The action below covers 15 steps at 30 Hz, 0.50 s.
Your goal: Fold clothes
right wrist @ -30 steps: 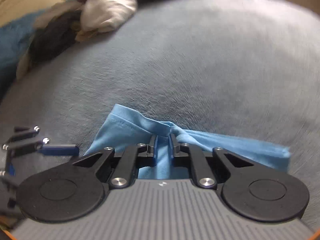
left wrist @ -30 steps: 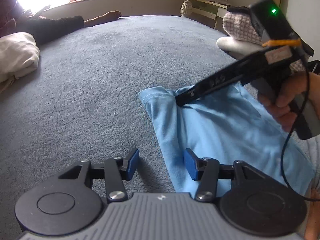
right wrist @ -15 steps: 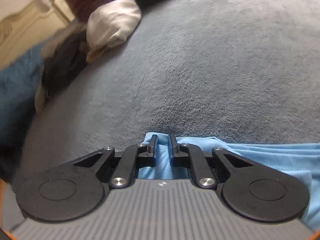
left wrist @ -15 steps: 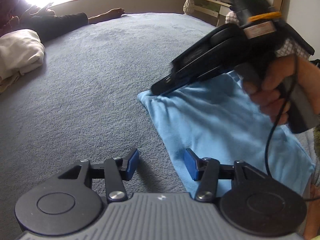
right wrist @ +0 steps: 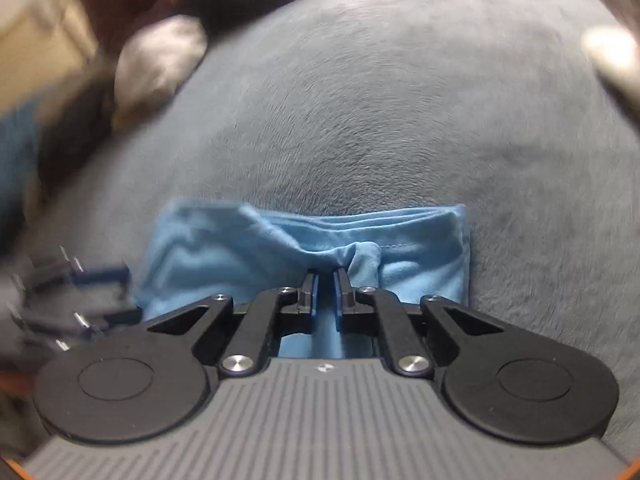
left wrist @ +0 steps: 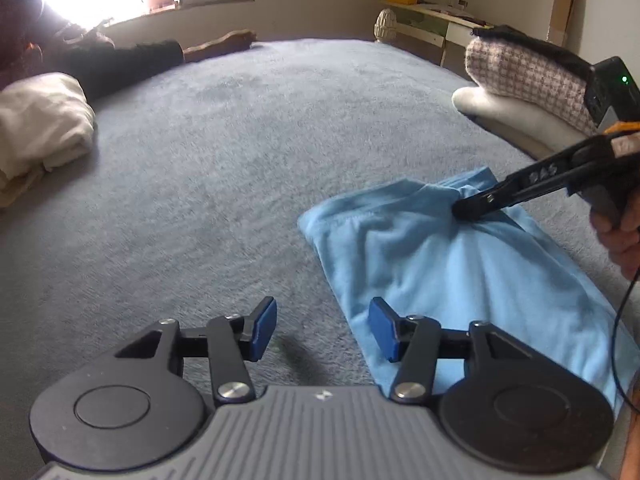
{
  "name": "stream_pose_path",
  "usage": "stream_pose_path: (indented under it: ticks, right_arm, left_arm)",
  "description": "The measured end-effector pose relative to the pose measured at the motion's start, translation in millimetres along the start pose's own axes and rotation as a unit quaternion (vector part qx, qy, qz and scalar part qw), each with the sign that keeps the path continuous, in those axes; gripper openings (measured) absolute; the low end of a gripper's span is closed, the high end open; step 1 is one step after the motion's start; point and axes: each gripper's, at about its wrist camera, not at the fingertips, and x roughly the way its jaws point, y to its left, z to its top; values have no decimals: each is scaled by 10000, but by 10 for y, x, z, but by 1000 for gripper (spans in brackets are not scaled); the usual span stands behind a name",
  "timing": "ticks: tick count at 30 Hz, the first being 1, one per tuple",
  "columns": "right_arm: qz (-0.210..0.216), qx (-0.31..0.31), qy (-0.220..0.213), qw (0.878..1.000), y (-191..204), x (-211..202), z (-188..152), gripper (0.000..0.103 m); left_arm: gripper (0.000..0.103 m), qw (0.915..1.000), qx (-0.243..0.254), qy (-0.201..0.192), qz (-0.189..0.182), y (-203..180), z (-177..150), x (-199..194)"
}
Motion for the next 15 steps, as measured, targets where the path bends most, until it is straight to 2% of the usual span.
stream_pose_path:
  ticks: [4, 5, 8, 9, 10, 12, 15]
  right_arm:
    - [180, -268, -241, 9992, 123, -216, 78, 9]
    - [232, -186, -247, 9993, 104, -195, 103, 9]
    - [-187, 288, -142, 9993, -110, 59, 158, 7]
    - [-208, 559, -143, 9981, -201, 106, 157, 5]
    - [-50, 798, -209, 9966, -242, 52, 140, 5]
    - [186, 765, -309, 9964, -186, -157, 104, 11]
    - [681, 150, -73, 9975, 44, -458, -53, 12]
  left_arm:
    - [56, 9996, 245, -132, -110, 1, 14, -149]
    - [56, 9995, 306, -83, -60, -22, 16, -119]
    - [54, 9993, 370, -14, -47, -70, -2, -40]
    - [53, 9990, 435, -50, -74, -82, -15, -53]
    - [53, 9978, 634, -171, -76, -108, -35, -133]
    - [55, 9935, 1053, -424, -136, -152, -88, -327]
    - [57, 9871, 1467, -461, -439, -228, -212, -595]
